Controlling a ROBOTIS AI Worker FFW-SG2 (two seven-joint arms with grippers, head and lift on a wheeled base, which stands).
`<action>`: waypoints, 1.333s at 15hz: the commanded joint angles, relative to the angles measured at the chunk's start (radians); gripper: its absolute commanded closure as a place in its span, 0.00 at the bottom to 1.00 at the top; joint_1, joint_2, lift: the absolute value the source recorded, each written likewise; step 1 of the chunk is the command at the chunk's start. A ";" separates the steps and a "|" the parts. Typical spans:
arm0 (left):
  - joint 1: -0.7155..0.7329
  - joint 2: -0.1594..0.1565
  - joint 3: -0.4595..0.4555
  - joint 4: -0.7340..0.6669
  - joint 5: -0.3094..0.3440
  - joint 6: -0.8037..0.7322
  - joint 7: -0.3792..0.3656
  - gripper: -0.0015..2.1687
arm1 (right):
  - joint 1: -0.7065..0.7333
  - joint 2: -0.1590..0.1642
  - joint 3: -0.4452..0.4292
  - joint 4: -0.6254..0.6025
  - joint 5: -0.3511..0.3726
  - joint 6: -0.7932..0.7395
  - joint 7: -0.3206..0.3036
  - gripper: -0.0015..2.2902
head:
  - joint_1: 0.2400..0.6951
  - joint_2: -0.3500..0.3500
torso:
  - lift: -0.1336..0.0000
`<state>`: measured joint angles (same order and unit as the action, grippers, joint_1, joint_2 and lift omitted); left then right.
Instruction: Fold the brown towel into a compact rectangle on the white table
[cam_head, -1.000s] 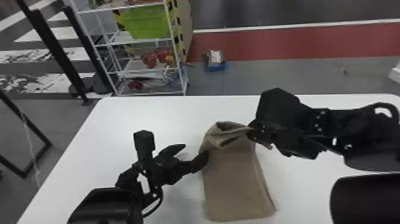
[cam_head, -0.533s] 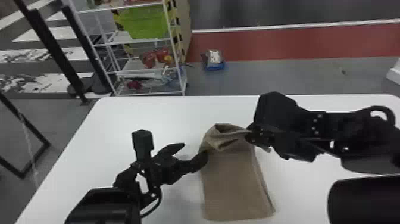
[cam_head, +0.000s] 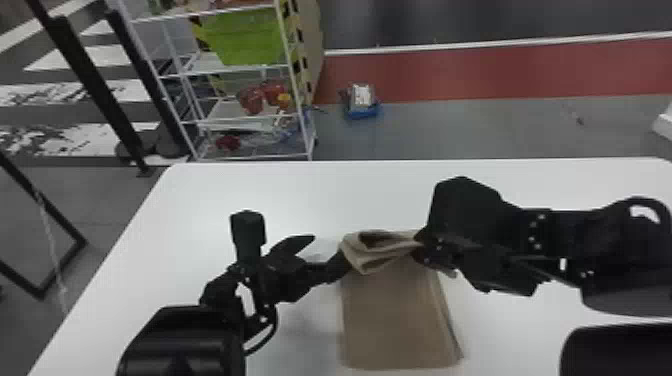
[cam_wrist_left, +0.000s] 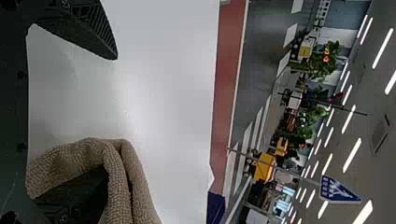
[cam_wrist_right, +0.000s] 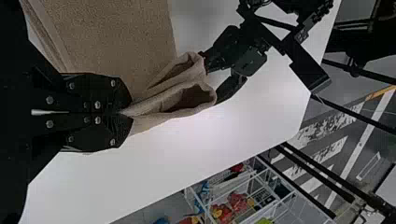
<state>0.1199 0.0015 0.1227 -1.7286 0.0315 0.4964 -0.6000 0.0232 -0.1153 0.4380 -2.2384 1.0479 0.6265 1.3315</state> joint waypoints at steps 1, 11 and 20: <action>0.000 -0.004 0.000 0.003 -0.001 0.000 -0.001 0.03 | 0.012 -0.015 0.011 -0.003 0.008 0.002 0.011 0.70 | 1.00 0.75 | 0.08; 0.044 -0.004 0.009 -0.019 0.021 -0.006 -0.021 0.03 | 0.070 -0.055 0.047 -0.020 0.035 0.002 0.036 0.70 | 1.00 0.76 | 0.08; 0.107 -0.004 0.038 -0.072 0.045 -0.009 -0.069 0.03 | 0.116 -0.122 0.064 -0.050 0.064 -0.007 0.036 0.70 | 1.00 0.76 | 0.08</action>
<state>0.2147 0.0015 0.1571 -1.7822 0.0759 0.4713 -0.6620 0.1338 -0.2238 0.5014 -2.2745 1.1119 0.6179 1.3622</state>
